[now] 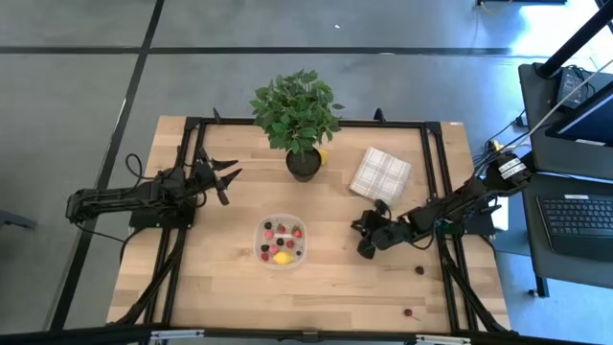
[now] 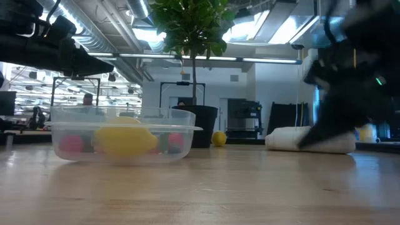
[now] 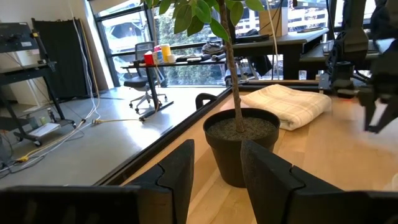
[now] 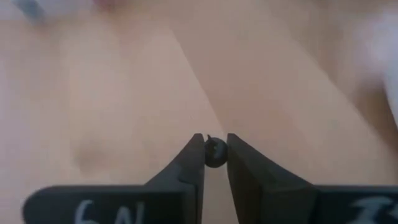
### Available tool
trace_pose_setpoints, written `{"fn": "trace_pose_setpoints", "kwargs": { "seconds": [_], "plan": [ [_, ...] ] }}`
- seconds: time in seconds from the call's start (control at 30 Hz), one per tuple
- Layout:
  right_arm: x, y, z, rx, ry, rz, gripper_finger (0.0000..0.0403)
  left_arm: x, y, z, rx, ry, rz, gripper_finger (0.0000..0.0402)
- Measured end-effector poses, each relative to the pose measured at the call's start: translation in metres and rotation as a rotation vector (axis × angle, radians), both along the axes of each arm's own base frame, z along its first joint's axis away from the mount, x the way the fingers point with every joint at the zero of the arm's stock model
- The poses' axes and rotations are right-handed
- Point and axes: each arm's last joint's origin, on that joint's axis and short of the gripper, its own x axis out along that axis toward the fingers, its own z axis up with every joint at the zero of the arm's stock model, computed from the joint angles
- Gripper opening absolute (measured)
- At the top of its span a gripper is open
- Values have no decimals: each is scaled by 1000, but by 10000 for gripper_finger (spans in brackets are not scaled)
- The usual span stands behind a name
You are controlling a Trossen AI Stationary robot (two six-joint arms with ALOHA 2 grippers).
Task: Pick and placing Produce into tupperware
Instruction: Put the blueberry into the transparent bin
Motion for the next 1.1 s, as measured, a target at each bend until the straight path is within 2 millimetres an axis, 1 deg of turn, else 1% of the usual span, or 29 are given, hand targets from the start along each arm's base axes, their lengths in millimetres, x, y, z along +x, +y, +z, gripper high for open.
{"fn": "trace_pose_setpoints", "kwargs": {
  "seconds": [0.13, 0.23, 0.33, 0.4, 0.47, 0.57, 0.7, 0.8, 0.97, 1.1],
  "plan": [
    [33, 2, 29, -49, -55, 104, 54, 0, 0, 0, 0, 0, 0, 126],
    [61, 4, 61, -92, -129, 212, 54, 0, 0, 0, 0, 0, -1, 126],
    [84, 4, 88, -133, -182, 312, 54, 0, 0, 0, 0, 1, 0, 126],
    [99, 4, 102, -169, -204, 353, 54, 0, 0, 0, 0, 0, 0, 126],
    [114, 2, 111, -206, -217, 367, 54, 0, 0, 0, 0, 0, 0, 126],
    [137, -1, 111, -243, -203, 371, 54, 0, 0, 0, 0, 0, -1, 126],
    [174, -6, 105, -179, -197, 461, 54, 0, 0, 0, 0, 0, 0, 126],
    [198, -7, 98, -155, -143, 502, 54, 0, 0, 0, 0, 0, 0, 126],
    [225, -9, 81, -133, -14, 511, 53, 0, 0, 0, 0, 0, 0, 126],
    [238, -11, 66, -66, 56, 554, 53, 0, 0, 0, 0, -1, 0, 126]
  ]
}}
